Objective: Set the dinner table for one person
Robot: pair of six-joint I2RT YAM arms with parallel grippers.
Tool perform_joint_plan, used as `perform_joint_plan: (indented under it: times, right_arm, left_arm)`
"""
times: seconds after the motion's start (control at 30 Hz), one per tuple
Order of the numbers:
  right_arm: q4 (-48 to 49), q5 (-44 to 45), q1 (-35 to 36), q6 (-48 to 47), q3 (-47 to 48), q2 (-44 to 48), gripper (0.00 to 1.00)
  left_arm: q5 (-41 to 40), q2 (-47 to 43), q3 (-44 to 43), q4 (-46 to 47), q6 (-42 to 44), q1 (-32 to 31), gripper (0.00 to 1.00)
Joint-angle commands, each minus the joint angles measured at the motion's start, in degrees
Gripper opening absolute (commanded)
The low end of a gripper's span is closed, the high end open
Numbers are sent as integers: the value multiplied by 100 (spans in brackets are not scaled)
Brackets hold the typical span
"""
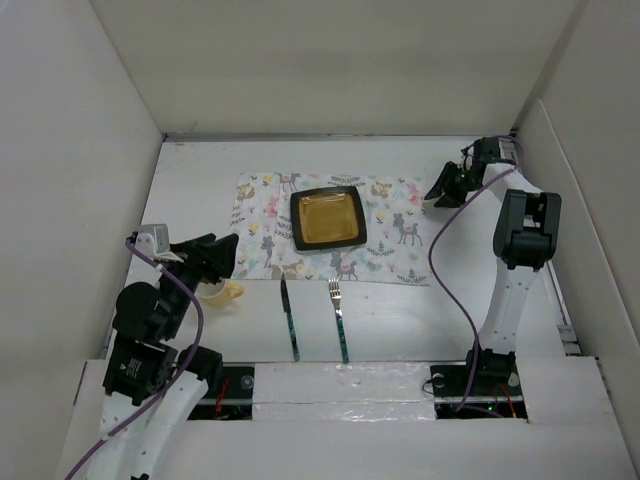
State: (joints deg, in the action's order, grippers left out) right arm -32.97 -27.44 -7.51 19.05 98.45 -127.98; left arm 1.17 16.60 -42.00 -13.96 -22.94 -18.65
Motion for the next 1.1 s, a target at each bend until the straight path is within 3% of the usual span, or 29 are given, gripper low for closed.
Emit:
perform_joint_plan:
  times: [0.0,0.13,0.53,0.77,0.9,1.07]
  right_arm:
    - [-658,248,109,-226,139,-201,48]
    - [-789,371,214,-279,174,-201,40]
    - [-1431,977,557,-367,657,-420,40]
    - [-1739,1197,672,-375,1044,-604,20]
    - [-1695,1162,619,-402,1053,-588,0]
    - [-923,1066,497,-113,659,-272,0]
  left_arm:
    - [-55,-96,-160,139,70,-24,56]
    - [-229,-96,-177,104,79,-77,56]
    - [-319,-289,-204,104,88,-130,56]
    - [-284,-315,-177,112,79,-182,56]
    - [-301,-263,-177,95,97,-182,56]
    - [-266,-157,-168,121,88,-182,56]
